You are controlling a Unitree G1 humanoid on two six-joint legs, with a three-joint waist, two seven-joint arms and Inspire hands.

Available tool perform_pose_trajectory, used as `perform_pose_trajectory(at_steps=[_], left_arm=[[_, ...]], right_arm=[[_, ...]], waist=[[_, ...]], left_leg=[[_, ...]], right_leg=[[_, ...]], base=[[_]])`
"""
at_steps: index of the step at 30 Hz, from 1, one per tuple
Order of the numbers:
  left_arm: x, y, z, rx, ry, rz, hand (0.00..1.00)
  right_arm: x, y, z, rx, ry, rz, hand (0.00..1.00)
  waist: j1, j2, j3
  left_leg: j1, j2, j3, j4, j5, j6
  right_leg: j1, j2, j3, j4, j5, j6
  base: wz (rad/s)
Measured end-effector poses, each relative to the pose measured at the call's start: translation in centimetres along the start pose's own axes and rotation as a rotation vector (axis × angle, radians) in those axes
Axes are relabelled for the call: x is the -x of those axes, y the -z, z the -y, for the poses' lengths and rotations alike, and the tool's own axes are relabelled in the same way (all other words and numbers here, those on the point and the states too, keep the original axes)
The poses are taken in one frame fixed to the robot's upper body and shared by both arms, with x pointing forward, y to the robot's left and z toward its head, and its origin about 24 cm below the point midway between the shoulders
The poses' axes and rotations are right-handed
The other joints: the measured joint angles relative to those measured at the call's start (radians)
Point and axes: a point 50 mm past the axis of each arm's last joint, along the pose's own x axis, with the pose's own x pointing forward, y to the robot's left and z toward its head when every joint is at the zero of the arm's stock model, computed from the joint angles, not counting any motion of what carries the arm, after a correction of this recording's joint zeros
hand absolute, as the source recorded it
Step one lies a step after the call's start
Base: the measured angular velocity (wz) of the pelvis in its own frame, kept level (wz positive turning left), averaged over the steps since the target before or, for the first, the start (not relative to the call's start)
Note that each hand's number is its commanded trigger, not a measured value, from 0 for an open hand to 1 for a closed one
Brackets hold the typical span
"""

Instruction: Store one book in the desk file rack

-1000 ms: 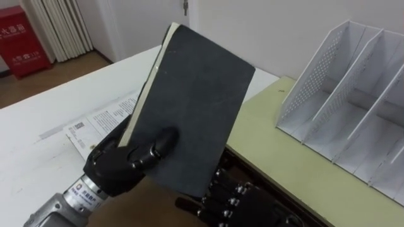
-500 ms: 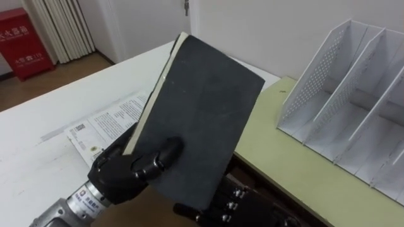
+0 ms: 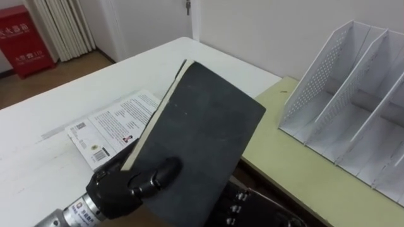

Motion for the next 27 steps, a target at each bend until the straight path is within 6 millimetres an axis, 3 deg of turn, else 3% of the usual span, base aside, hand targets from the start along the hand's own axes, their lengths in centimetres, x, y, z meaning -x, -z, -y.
perform_pose_trajectory(at_steps=[16,27], left_arm=[[0.9,1.7,-0.8,0.066,-0.02,-0.043,1.0],[0.7,2.7,-0.5,0.104,-0.002,-0.069,1.0]], right_arm=[[0.1,-1.8,0.4,0.058,0.068,0.021,0.0],[0.1,-1.8,0.6,0.06,0.09,0.024,0.0]], waist=[[0.002,-0.001,0.0007],[-0.001,-0.014,0.0094]], left_leg=[[0.009,-0.001,0.003,-0.002,0.0,0.0],[0.008,0.0,0.002,-0.001,0.0,0.0]], right_leg=[[0.004,0.0,0.008,0.002,0.0,-0.001],[0.004,0.002,0.007,0.002,0.0,-0.001]], base=[[-0.01],[0.0]])
